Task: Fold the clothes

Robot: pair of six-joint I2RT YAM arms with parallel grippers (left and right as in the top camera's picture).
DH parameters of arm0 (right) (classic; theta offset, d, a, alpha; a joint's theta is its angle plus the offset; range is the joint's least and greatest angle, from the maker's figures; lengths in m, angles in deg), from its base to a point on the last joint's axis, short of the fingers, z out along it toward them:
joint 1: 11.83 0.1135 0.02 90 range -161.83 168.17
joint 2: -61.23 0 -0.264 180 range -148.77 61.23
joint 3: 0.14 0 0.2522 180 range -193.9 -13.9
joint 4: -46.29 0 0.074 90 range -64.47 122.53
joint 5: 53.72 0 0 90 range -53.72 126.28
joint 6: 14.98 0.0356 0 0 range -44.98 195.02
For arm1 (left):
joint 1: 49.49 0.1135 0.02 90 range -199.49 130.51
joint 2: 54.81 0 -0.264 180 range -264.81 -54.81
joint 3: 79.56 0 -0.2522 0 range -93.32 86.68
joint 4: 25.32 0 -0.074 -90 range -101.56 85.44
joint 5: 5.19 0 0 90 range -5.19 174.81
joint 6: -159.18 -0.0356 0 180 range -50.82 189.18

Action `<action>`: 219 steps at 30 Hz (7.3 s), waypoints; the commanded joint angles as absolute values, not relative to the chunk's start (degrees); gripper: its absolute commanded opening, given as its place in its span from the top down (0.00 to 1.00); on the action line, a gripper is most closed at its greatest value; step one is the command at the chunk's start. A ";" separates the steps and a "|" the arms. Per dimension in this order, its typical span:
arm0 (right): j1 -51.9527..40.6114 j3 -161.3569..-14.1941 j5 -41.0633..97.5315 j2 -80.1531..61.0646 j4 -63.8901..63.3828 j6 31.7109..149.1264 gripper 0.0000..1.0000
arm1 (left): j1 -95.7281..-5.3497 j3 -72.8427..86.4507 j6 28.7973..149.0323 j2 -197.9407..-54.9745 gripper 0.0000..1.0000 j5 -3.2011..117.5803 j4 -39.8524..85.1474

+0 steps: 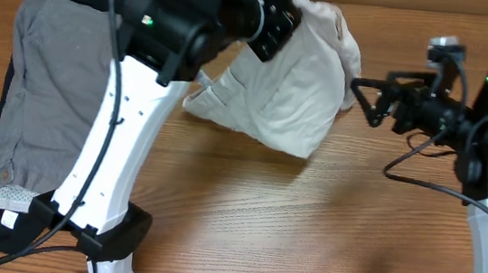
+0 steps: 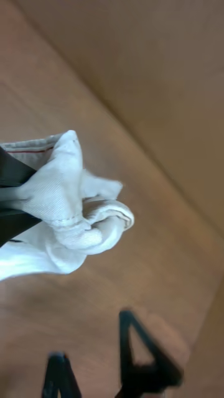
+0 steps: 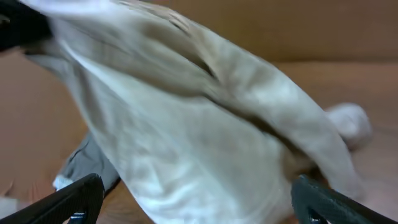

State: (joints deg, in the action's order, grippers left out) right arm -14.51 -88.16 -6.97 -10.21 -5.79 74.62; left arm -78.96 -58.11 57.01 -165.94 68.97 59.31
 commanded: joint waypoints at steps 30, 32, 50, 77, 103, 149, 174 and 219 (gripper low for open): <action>-4.33 -89.71 -12.15 -21.01 6.16 45.87 0.12 | -80.25 -58.83 57.63 -169.77 0.96 68.25 66.39; -4.33 -89.71 -13.92 -22.06 7.32 44.56 0.15 | -80.28 -58.83 57.63 -169.77 0.96 68.25 66.39; -7.08 -89.73 -18.66 -20.75 11.12 55.80 0.96 | -79.03 -59.01 57.60 -168.72 0.12 71.20 66.26; -24.24 -89.71 -13.20 -14.65 -12.40 58.55 0.96 | -66.51 -24.25 53.71 -172.52 0.00 63.16 73.04; -24.24 -89.71 -11.08 -14.76 -13.07 58.59 0.96 | -61.89 6.24 59.57 -172.52 0.09 57.28 42.94; -28.19 -134.91 19.15 -5.93 -44.70 66.59 0.96 | -51.38 -67.99 66.04 -140.35 0.96 83.57 68.80; -25.96 -128.96 15.41 -39.70 -48.35 67.56 0.96 | -51.38 -60.34 68.27 -171.01 0.96 84.77 79.27; -23.41 -130.08 17.80 -29.03 -64.50 77.26 0.11 | -53.13 -53.37 69.98 -159.12 0.00 73.69 85.26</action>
State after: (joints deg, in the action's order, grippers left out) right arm -23.69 -130.71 14.21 -35.94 -64.26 73.76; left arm -51.77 -58.31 67.88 -161.09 74.11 84.91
